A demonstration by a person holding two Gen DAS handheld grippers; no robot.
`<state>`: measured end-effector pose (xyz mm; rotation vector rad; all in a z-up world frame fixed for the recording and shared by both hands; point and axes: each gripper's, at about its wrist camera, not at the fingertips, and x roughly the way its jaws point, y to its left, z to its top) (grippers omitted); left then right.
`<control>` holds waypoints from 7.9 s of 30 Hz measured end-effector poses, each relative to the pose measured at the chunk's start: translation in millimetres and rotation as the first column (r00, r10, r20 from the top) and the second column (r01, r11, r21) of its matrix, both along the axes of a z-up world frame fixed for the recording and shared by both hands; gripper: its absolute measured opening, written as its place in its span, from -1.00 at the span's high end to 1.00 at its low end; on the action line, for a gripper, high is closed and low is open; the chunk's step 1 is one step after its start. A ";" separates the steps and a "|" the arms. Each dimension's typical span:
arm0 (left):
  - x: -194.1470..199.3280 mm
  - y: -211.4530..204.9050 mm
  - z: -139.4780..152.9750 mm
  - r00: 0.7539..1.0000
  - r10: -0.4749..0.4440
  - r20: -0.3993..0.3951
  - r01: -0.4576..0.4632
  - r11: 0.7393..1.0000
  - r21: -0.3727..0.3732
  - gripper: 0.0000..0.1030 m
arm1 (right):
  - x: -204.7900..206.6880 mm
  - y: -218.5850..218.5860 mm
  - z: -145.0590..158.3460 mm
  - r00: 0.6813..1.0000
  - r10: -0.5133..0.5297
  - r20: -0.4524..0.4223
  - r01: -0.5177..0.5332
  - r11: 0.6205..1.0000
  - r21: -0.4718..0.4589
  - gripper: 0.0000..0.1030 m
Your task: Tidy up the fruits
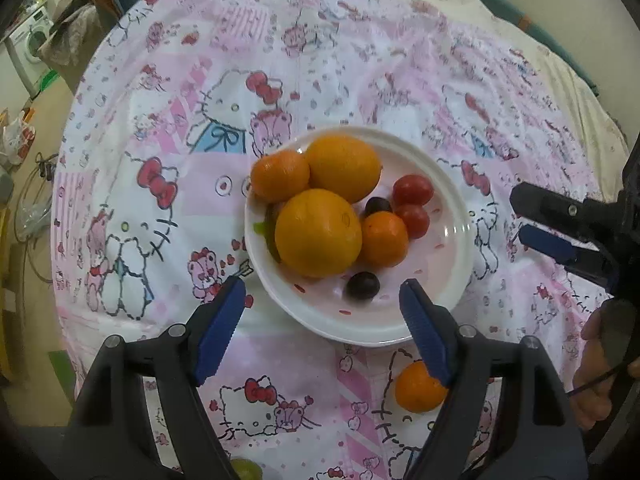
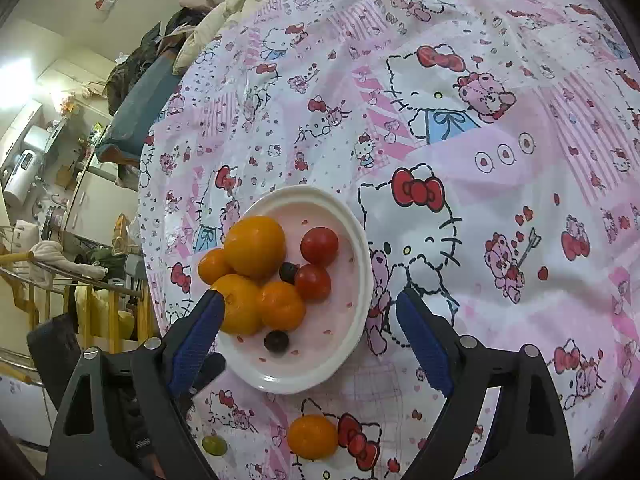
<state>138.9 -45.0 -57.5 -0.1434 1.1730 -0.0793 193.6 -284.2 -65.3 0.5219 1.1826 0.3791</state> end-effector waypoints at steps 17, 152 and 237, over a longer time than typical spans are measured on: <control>-41.4 14.3 34.7 0.995 -0.074 0.068 0.074 0.997 0.016 -0.49 | -52.0 1.4 20.6 0.999 0.032 0.017 -0.033 0.998 0.046 -0.75; 15.5 -38.2 -32.9 0.980 -0.132 -0.146 0.133 0.991 0.001 -0.39 | 18.7 23.9 -32.1 0.986 0.130 -0.109 -0.132 0.991 -0.019 -0.22; -118.4 54.1 68.7 0.941 0.086 0.327 -0.116 0.991 0.072 -0.99 | -142.0 55.4 62.7 0.908 0.097 0.408 0.074 0.921 -0.382 -1.00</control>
